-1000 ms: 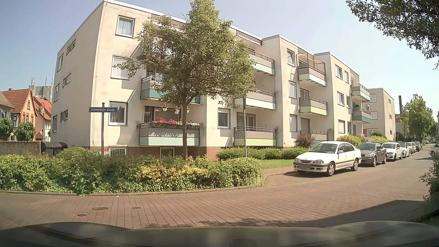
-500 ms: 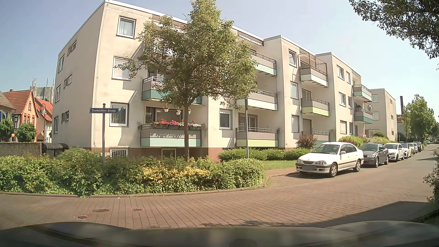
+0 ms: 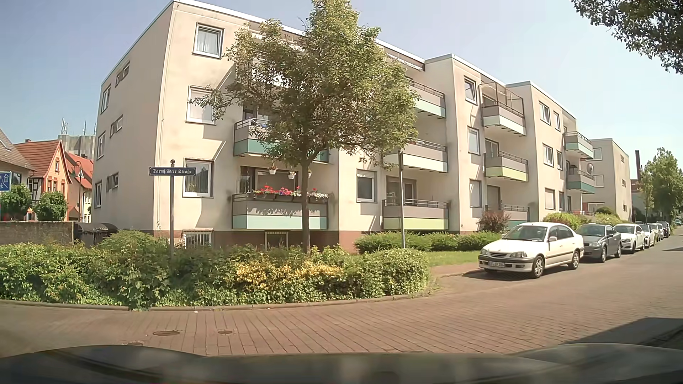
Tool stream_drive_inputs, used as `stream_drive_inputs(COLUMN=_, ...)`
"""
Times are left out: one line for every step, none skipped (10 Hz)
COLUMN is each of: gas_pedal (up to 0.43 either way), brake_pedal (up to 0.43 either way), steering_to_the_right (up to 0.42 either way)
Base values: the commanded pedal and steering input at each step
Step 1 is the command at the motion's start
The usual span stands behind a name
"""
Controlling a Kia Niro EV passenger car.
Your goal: Follow the waypoints while adhering to traffic rules and regulations
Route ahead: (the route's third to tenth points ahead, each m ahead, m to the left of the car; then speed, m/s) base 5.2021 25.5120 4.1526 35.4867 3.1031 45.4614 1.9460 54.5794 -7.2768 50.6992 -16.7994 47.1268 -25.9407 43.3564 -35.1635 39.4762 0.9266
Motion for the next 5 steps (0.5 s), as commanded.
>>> stream_drive_inputs(gas_pedal=0.177, brake_pedal=0.0, steering_to_the_right=-0.637)
stream_drive_inputs(gas_pedal=0.177, brake_pedal=0.0, steering_to_the_right=-0.671)
stream_drive_inputs(gas_pedal=0.177, brake_pedal=0.0, steering_to_the_right=-0.712)
stream_drive_inputs(gas_pedal=0.177, brake_pedal=0.0, steering_to_the_right=-0.739)
stream_drive_inputs(gas_pedal=0.177, brake_pedal=0.0, steering_to_the_right=-0.758)
